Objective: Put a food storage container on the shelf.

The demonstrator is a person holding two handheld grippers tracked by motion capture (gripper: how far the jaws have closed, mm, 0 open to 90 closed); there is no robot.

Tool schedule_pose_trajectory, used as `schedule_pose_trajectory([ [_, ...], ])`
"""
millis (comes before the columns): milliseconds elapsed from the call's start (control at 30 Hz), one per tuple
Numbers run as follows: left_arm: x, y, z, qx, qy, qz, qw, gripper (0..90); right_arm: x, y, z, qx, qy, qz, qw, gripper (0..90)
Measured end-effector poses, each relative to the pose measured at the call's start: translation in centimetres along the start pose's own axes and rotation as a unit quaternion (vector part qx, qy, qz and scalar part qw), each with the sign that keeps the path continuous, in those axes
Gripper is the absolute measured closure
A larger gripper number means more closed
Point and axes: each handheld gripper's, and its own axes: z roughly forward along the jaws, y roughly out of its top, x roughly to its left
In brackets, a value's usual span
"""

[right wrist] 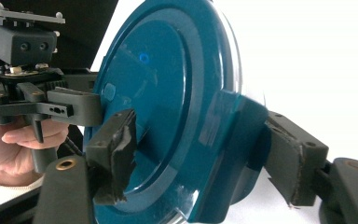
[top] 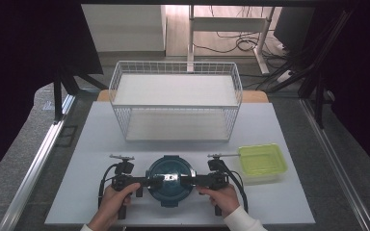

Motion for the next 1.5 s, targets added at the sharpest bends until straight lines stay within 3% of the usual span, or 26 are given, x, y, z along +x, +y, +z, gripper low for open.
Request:
schedule_pose_trajectory([
  [333,-0.8,-0.3,-0.7,-0.019,0.01,-0.013,0.9997,33.2,0.5,-0.2,-0.7,-0.012,-0.003,-0.008,0.9999,35.6],
  [533,-1.4,-0.3,-0.9,-0.027,0.017,0.002,0.9995,33.8,1.4,-0.3,-1.1,-0.016,-0.018,-0.029,0.9993,37.1],
  [867,-1.8,-0.4,-0.8,-0.038,0.018,0.025,0.9988,35.2,1.5,-0.1,-1.8,-0.028,-0.022,-0.037,0.9987,38.5],
  [1133,-2.9,-0.2,-1.7,-0.052,0.017,0.044,0.9976,35.4,2.6,0.2,-2.6,-0.04,-0.025,-0.062,0.997,38.5],
  [1500,-3.3,0.1,-2.0,-0.051,0.02,0.051,0.9972,35.5,3.2,0.5,-2.9,-0.04,-0.025,-0.08,0.9957,38.4],
])
